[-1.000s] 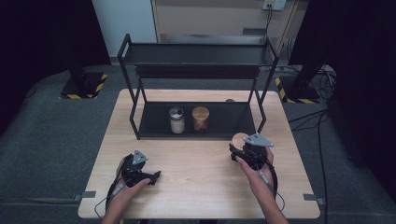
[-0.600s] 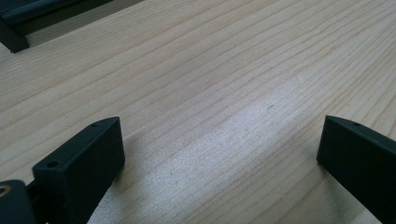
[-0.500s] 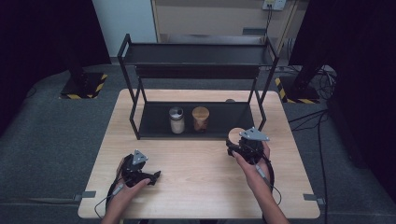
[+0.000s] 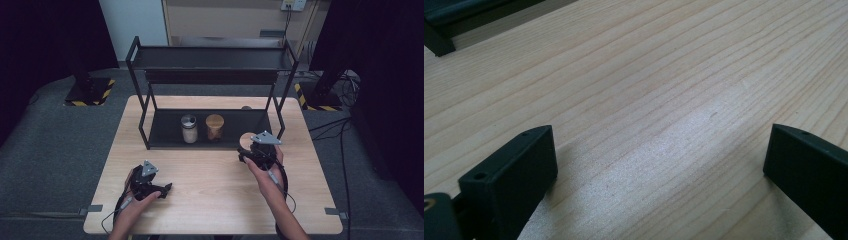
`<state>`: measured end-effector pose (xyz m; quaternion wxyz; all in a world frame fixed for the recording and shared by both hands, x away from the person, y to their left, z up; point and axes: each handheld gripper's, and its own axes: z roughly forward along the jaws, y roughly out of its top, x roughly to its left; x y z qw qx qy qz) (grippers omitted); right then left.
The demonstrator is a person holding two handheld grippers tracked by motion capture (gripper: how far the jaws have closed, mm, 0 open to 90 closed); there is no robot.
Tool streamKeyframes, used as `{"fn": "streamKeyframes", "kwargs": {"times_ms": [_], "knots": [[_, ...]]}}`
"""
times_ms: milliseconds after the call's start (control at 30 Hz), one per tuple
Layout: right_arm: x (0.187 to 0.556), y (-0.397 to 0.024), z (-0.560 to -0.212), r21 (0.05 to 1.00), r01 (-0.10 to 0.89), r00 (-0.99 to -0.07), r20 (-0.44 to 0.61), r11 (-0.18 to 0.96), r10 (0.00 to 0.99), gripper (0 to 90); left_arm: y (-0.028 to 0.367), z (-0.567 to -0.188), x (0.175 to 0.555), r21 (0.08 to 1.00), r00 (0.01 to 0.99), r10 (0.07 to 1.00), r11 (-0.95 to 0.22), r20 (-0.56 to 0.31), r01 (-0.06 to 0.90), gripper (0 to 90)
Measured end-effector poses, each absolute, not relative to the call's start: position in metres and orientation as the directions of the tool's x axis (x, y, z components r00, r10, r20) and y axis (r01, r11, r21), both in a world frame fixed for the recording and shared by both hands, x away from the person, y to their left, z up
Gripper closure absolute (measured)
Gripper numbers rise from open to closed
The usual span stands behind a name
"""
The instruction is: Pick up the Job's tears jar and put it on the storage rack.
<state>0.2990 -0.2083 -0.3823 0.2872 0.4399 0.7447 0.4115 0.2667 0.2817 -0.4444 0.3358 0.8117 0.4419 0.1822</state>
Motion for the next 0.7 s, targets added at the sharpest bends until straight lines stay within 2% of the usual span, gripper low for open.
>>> {"fn": "streamKeyframes", "kwargs": {"times_ms": [700], "knots": [[0.324, -0.201, -0.384, 0.863, 0.432, -0.441, -0.051, 0.262, 0.896, 26.1, 0.282, -0.444, 0.267, 0.706, 0.543, 0.840, -0.383, -0.003, 0.596, 0.0]]}}
